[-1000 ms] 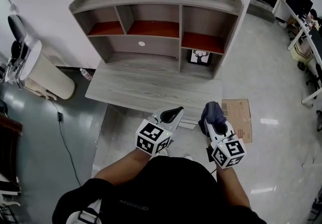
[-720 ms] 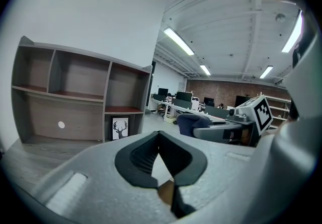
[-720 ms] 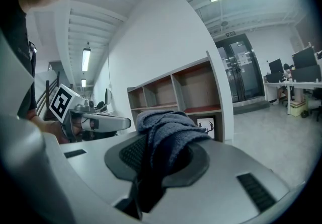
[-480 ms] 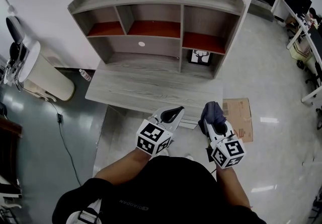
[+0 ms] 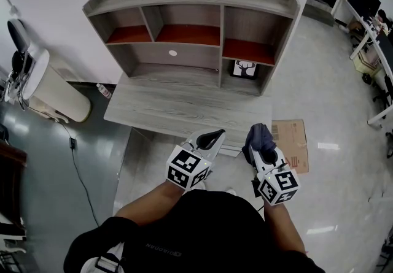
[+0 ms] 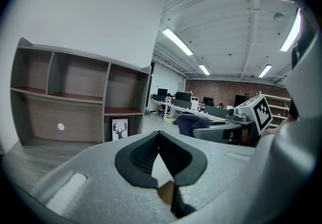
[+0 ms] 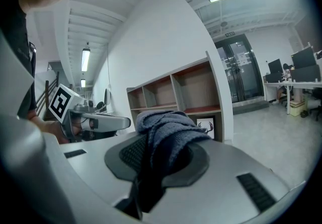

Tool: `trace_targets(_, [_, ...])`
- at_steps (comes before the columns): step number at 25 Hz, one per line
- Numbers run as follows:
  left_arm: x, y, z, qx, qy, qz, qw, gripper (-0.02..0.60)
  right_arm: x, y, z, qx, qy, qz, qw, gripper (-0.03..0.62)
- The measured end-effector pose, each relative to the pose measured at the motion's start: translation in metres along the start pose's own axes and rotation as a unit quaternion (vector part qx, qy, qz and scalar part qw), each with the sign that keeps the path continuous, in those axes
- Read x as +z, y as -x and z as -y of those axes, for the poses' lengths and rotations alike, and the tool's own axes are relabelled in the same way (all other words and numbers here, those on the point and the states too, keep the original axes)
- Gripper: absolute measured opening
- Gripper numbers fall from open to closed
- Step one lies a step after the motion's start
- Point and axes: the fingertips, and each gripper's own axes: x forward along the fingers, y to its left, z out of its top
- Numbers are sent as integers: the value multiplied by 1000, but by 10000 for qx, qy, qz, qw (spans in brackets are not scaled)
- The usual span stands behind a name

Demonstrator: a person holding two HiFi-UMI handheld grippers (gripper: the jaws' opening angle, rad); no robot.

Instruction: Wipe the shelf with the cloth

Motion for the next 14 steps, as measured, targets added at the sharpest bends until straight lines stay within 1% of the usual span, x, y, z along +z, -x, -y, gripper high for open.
trace_targets(14, [2, 0, 4, 55, -36, -3, 10000, 8, 2, 2, 1, 52, 50, -1, 10000, 87])
